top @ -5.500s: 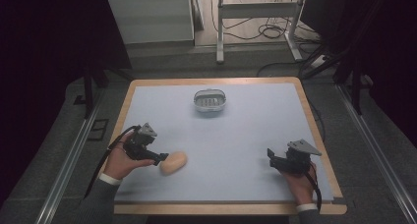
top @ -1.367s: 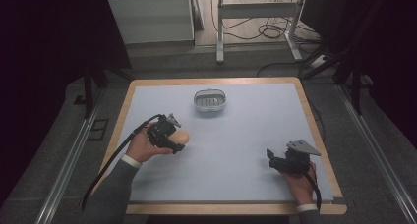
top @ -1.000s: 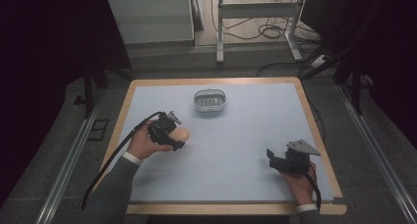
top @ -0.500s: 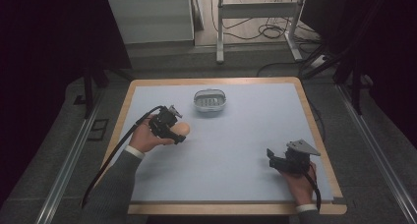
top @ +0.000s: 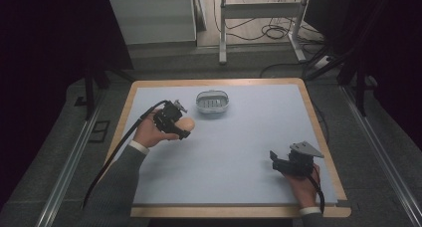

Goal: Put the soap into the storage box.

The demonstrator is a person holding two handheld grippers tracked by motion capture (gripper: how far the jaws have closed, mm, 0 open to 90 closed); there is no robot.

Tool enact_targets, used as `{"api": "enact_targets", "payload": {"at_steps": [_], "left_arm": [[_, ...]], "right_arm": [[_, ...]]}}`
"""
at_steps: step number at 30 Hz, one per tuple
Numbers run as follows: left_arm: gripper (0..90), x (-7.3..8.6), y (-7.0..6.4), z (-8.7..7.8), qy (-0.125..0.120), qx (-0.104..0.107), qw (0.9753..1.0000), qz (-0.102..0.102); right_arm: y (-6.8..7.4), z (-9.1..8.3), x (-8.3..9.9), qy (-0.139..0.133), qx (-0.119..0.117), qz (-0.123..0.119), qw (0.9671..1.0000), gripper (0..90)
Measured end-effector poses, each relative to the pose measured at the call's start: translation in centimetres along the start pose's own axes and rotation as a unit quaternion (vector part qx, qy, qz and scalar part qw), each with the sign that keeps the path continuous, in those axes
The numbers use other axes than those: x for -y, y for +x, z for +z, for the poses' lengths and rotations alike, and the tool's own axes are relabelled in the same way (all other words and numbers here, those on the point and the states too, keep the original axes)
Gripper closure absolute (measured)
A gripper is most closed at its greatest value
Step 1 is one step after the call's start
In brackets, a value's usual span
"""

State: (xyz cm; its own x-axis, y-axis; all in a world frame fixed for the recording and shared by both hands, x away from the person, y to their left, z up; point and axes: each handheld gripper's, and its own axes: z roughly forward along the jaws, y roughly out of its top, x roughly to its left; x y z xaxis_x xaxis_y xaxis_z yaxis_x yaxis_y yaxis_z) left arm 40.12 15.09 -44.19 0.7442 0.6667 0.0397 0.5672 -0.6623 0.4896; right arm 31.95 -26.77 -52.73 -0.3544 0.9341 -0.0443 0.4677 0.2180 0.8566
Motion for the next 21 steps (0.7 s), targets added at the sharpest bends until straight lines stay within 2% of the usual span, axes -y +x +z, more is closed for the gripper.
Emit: {"api": "enact_targets", "payload": {"at_steps": [7,21], "left_arm": [[33.0,-1.0,0.4,0.0,0.005,-0.005,0.9999,0.008],[33.0,-2.4,0.9,0.2,0.002,-0.009,1.0,0.004]], "right_arm": [[0.0,0.0,0.0,0.0,-0.001,0.0,1.0,9.2],[0.0,0.0,0.0,0.0,-0.001,0.001,1.0,9.2]]}}
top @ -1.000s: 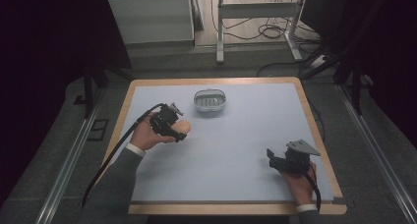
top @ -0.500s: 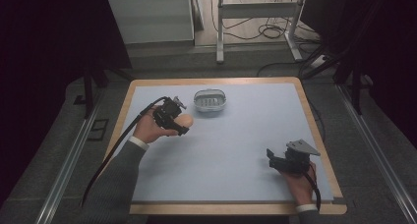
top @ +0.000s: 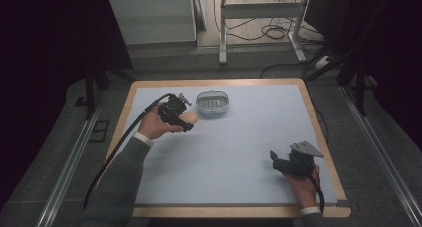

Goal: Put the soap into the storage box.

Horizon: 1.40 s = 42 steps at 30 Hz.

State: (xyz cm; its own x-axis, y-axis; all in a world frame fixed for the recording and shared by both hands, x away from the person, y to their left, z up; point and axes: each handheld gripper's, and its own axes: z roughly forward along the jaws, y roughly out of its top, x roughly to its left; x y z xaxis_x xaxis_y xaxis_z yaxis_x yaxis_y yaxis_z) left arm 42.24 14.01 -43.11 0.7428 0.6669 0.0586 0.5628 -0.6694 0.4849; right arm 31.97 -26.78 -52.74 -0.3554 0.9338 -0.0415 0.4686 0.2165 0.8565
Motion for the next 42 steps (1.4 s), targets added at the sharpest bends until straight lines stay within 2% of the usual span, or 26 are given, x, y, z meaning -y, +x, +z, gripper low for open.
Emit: {"api": "enact_targets", "payload": {"at_steps": [9,19,27,39,42], "left_arm": [[33.0,-1.1,0.3,0.3,0.007,-0.001,1.0,0.007],[33.0,-1.8,0.5,0.7,0.009,0.002,0.9999,0.005],[33.0,-3.0,0.9,1.1,0.008,0.003,0.9999,0.006],[33.0,-4.2,1.1,1.6,0.016,-0.003,0.9998,0.013],[33.0,-4.7,1.3,1.9,0.016,0.005,0.9998,0.013]], "right_arm": [[0.0,0.0,0.0,0.0,0.0,0.001,1.0,9.2],[0.0,0.0,0.0,0.0,0.0,0.001,1.0,9.2],[0.0,0.0,0.0,0.002,0.0,0.0,1.0,9.2],[0.0,0.0,0.0,0.003,0.0,-0.001,1.0,9.2],[0.0,0.0,0.0,0.003,0.0,-0.002,1.0,9.2]]}}
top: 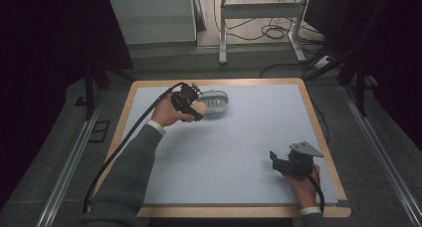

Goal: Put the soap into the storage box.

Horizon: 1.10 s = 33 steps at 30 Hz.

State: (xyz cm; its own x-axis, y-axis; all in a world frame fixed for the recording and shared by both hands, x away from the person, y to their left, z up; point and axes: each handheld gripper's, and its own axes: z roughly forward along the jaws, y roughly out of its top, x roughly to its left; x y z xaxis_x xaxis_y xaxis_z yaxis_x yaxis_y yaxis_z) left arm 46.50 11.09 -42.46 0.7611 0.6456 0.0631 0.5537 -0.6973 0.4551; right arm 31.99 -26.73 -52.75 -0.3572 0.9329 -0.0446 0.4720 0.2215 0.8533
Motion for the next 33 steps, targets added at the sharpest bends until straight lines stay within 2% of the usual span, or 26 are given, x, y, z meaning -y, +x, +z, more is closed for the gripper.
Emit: {"api": "enact_targets", "payload": {"at_steps": [11,21,33], "left_arm": [[33.0,-1.4,0.5,0.8,0.012,-0.006,0.9999,0.005],[33.0,-3.1,0.9,1.6,0.011,0.0,0.9999,0.007],[33.0,-5.2,1.7,3.0,0.021,0.011,0.9997,0.009]], "right_arm": [[0.0,0.0,0.0,0.001,-0.001,0.001,1.0,9.2],[0.0,0.0,0.0,0.002,-0.001,0.002,1.0,9.2],[-0.1,0.0,0.0,0.001,-0.003,0.003,1.0,9.2]]}}
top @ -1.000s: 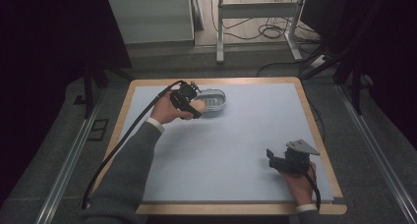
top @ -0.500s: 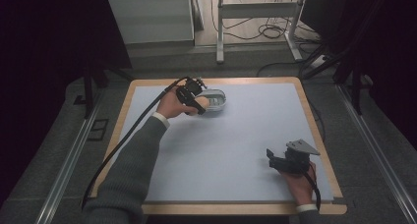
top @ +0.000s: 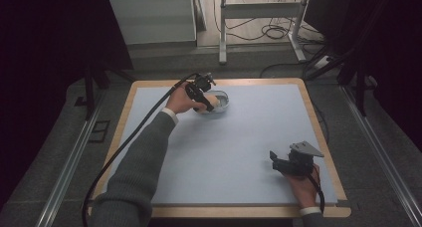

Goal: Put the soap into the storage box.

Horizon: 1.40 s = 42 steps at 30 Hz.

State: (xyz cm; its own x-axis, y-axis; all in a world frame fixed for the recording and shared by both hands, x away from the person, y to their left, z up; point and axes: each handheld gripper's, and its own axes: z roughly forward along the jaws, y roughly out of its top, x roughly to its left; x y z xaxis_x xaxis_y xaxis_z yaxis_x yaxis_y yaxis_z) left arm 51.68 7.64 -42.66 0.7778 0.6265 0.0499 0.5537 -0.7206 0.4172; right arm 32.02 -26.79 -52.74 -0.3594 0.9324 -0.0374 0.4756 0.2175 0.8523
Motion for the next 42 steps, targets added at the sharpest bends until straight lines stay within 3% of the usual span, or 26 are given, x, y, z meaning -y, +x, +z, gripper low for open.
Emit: {"api": "enact_targets", "payload": {"at_steps": [21,37,42], "left_arm": [[33.0,-3.5,0.7,2.8,0.009,0.0,0.9997,0.023],[32.9,-3.4,1.3,4.7,0.028,-0.012,0.9992,0.027],[32.4,-3.3,1.2,4.9,0.024,-0.014,0.9993,0.025]], "right_arm": [[0.0,0.1,0.0,0.005,-0.001,-0.001,1.0,9.2],[0.0,0.1,0.0,0.003,0.002,0.001,1.0,9.2],[0.0,0.1,0.0,0.003,0.002,0.001,1.0,9.2]]}}
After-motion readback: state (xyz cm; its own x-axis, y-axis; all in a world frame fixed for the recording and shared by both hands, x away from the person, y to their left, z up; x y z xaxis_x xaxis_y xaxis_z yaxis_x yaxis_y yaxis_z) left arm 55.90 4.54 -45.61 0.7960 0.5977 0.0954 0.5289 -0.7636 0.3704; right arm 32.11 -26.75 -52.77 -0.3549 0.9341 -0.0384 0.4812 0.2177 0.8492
